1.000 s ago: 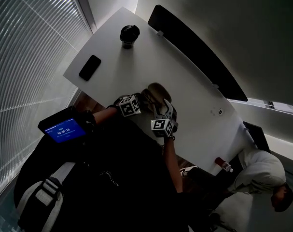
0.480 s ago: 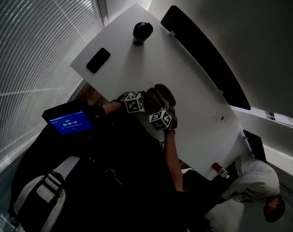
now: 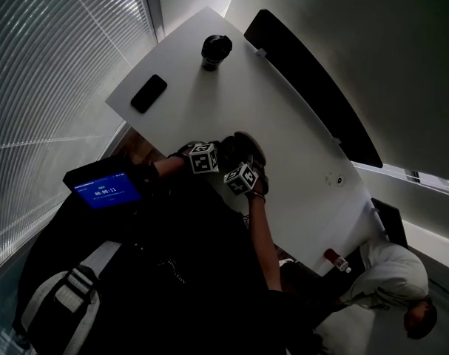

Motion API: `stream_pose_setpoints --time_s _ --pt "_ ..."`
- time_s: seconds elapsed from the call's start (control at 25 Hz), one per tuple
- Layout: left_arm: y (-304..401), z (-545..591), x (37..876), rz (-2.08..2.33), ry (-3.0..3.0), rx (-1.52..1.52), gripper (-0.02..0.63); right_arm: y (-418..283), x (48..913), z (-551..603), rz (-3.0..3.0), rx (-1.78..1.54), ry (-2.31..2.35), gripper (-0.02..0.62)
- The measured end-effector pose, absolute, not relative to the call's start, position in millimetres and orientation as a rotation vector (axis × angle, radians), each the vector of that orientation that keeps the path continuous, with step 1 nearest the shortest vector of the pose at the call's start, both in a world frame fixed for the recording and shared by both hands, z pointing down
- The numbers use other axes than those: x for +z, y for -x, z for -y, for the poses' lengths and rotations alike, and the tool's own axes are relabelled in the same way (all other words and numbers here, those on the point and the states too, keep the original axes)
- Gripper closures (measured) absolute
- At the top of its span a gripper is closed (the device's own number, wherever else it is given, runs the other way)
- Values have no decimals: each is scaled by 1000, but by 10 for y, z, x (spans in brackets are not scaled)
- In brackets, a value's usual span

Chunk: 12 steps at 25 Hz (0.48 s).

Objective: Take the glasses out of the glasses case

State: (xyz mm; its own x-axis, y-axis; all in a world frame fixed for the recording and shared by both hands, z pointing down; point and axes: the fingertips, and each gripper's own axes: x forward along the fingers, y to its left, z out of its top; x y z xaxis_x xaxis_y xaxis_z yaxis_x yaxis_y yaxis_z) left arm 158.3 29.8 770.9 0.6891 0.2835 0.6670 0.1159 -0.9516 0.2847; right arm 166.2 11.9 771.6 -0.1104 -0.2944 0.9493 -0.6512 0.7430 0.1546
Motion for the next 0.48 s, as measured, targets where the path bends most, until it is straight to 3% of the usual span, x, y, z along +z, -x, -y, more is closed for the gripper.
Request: stream_pose_setpoints --time_s 0.48 --pt "-1584 -283 7719 -303 -2684 1104 514 -1658 7773 -44 1708 342 -763 390"
